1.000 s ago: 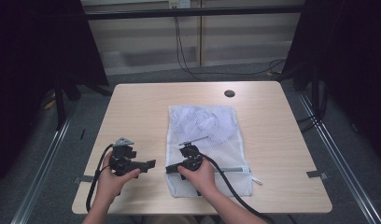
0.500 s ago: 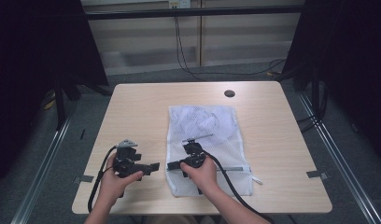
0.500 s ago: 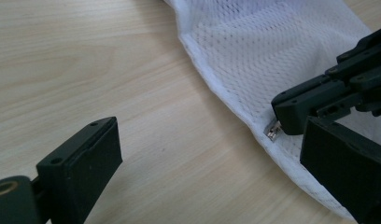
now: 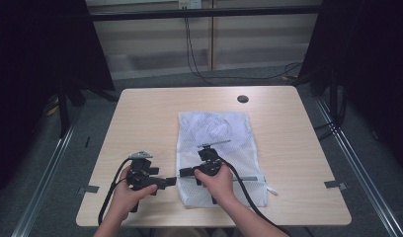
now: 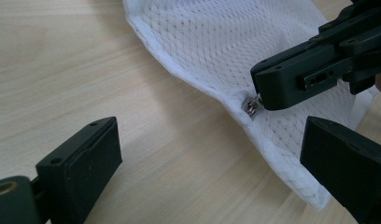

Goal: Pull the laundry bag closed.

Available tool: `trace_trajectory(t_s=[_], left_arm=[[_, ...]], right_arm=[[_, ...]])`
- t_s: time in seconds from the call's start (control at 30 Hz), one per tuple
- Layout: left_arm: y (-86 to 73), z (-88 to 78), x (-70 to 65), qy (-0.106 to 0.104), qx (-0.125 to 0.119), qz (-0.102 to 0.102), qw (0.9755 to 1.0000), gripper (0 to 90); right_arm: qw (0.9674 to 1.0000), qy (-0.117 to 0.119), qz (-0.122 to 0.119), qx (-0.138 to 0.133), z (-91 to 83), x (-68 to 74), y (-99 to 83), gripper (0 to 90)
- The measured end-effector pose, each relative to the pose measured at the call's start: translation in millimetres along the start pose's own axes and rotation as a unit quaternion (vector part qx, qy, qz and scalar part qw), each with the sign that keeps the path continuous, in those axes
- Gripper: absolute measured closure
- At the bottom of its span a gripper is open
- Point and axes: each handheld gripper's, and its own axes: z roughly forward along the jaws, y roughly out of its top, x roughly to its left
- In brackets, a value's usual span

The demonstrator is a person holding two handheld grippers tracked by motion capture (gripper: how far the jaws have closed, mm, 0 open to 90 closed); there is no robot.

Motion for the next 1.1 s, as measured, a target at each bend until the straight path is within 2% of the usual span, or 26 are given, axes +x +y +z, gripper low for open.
trace_trajectory(t_s=[0.03, 0.23, 0.27, 0.3, 0.33, 0.47, 0.53, 0.57, 0.83, 1.1], left_arm=[[-0.1, 1.4, -0.8, -0.008, -0.002, -0.008, 0.9999, 5.5], [0.0, 6.9, -3.7, -0.016, 0.007, -0.004, 0.9998, 6.1], [-0.3, 9.6, -5.5, -0.021, 0.01, -0.013, 0.9997, 7.1], [-0.3, 9.6, -5.5, -0.021, 0.01, -0.013, 0.9997, 8.2], [-1.0, 12.2, -5.3, -0.032, 0.013, -0.018, 0.9992, 9.4], [-2.2, 16.4, -6.0, -0.048, 0.003, -0.031, 0.9984, 12.8], [-2.0, 16.7, -6.1, -0.05, 0.001, -0.031, 0.9983, 15.1], [-1.6, 17.2, -6.9, -0.058, -0.001, -0.033, 0.9978, 16.6], [-3.1, 22.7, -8.9, -0.078, 0.0, -0.045, 0.9959, 23.8], [-3.1, 26.6, -9.3, -0.074, 0.002, -0.049, 0.996, 30.2]], right_arm=[[1.0, 0.0, 0.0, 0.0, -0.7, 0.1, 0.1, 87.0], [0.9999, 0.001, -0.003, -0.012, -5.2, -1.5, 1.6, 87.0], [0.9999, 0.002, -0.001, -0.013, -6.4, -1.5, 2.0, 87.0], [0.9999, 0.002, -0.002, -0.014, -6.8, -1.6, 2.2, 86.9], [0.9999, 0.003, -0.003, -0.016, -7.1, -2.0, 2.4, 87.0], [0.9998, 0.004, -0.004, -0.021, -8.3, -3.4, 2.9, 87.0], [0.9998, 0.006, -0.001, -0.021, -8.6, -2.8, 2.9, 87.0], [0.9998, 0.006, 0.0, -0.021, -8.8, -2.6, 2.9, 86.9], [0.9997, 0.008, 0.002, -0.023, -9.4, -2.5, 3.7, 87.0], [0.9997, 0.01, 0.0, -0.023, -9.3, -1.2, 3.5, 87.0]])
